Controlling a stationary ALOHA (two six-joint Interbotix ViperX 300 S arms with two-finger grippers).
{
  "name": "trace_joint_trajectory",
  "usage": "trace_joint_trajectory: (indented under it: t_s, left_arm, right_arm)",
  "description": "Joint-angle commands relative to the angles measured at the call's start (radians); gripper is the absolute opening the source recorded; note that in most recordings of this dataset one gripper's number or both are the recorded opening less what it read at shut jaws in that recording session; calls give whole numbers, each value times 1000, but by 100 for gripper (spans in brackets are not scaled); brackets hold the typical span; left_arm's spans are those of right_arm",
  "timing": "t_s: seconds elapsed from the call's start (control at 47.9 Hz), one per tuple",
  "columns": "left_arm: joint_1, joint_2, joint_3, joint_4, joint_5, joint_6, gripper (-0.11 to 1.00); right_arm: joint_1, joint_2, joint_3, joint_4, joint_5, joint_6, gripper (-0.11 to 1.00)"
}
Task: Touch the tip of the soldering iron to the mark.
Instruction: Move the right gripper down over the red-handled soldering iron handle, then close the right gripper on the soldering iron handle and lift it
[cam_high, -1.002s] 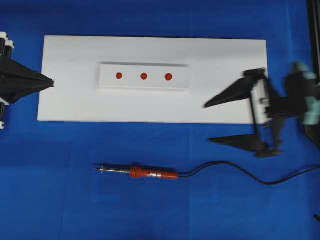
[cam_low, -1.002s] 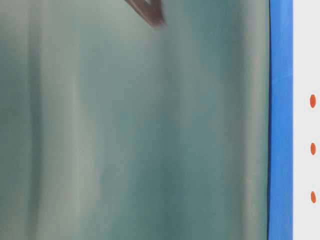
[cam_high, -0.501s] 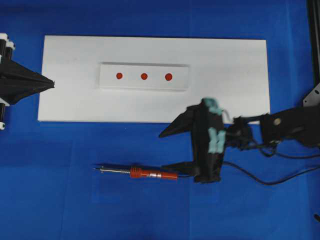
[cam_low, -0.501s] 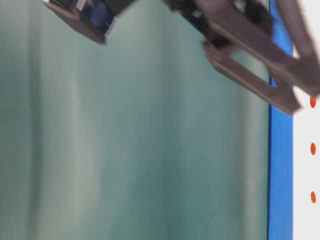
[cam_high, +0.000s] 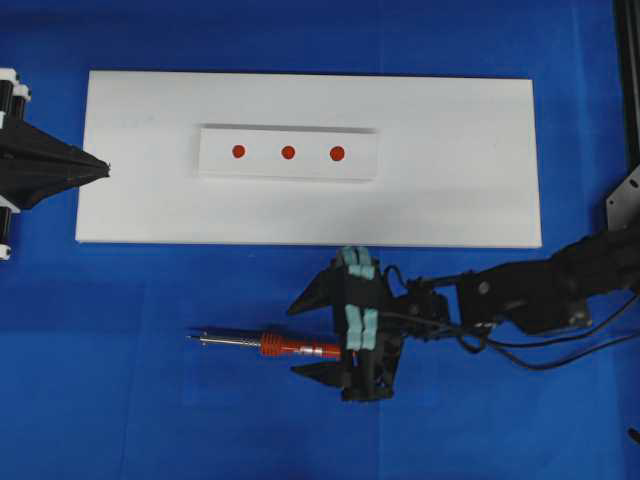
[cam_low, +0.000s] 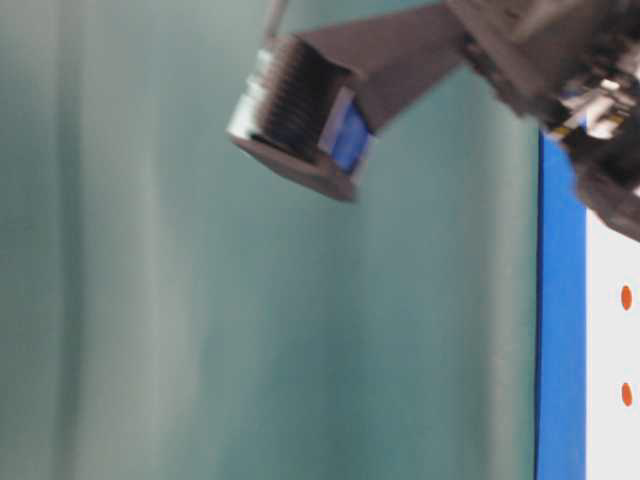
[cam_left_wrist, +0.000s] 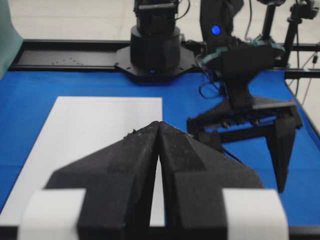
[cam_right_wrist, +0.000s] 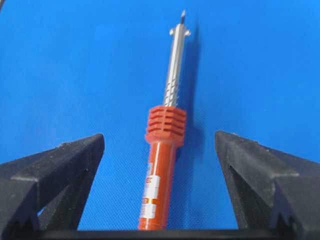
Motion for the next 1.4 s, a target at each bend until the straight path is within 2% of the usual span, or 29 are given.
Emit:
trace_joint_trajectory:
  t_s: [0.0,0.125,0.355,0.522,0.647,0.814,0.877,1.211,1.378]
  left_arm:
    - [0,3,-9,2,-11,0,0]
    - [-2,3,-9,0,-9,0,0]
    - [-2,3,-9,0,-9,0,0]
    - [0,3,-8,0,-12,-2,0]
    - [-2,3,-9,2,-14,-2,0]
    - [0,3,-9,2,-15,-2,0]
    - [-2,3,-8,0,-14,-2,0]
    - [-2,3,-3,0,-14,-2,0]
    - [-5,3,-3,0,-18,-3,0]
  right_arm:
    - [8,9,-32,15,-8,-2,83]
    - [17,46,-49,37,-6,-2,83]
    - [35,83,-60,43,-6,-2,81]
    - [35,97,-61,54,-6,-3,70]
    - [35,97,-60,54,-6,-3,54]
    - [31,97,-55,60,-11,-5,14]
    - [28,97,-55,67,-11,-5,6]
    - [15,92,-63,100,-11,-5,6]
    - [11,6,-40,115,23,-9,6]
